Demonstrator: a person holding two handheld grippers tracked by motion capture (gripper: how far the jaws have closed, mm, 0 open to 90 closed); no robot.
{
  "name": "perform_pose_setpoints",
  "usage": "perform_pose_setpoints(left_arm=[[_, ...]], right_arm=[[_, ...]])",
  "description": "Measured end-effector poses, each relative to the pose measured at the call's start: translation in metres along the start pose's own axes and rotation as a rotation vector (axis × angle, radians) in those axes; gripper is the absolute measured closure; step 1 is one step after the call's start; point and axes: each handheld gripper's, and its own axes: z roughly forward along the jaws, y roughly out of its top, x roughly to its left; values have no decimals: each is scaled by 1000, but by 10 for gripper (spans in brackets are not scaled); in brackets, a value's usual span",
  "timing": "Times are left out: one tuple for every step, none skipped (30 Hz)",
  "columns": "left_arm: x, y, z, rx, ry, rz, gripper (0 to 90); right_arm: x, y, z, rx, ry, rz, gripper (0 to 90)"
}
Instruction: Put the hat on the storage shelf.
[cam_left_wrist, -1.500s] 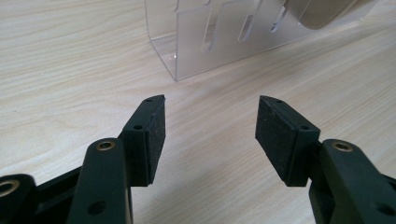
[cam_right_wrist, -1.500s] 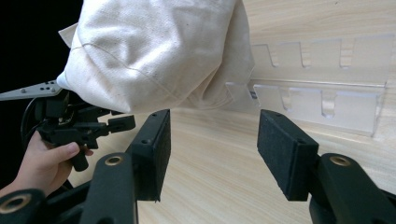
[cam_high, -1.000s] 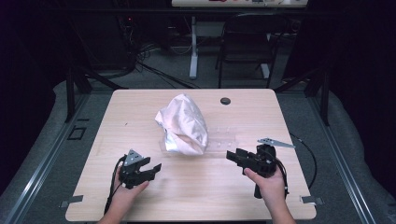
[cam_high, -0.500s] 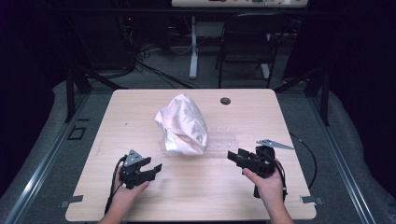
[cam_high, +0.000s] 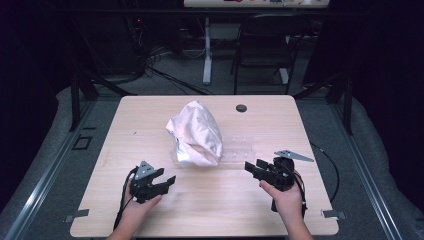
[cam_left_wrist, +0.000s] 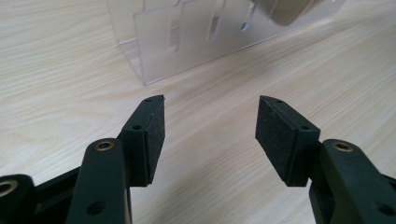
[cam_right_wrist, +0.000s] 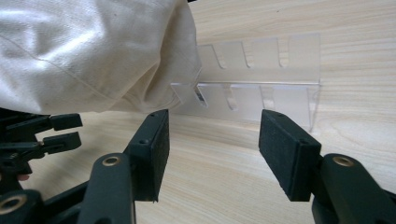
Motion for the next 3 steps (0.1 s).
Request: perform_pose_setpoints(left_arm=[[-2, 1, 0, -9, -6, 5, 428], [-6, 3, 1, -21, -12, 12, 429], [-9, 5, 2, -32, -19, 18, 427]], right_arm=[[-1, 0, 0, -3, -6, 2, 435], [-1, 0, 0, -5, -7, 3, 434], [-2, 0, -1, -10, -16, 5, 434]])
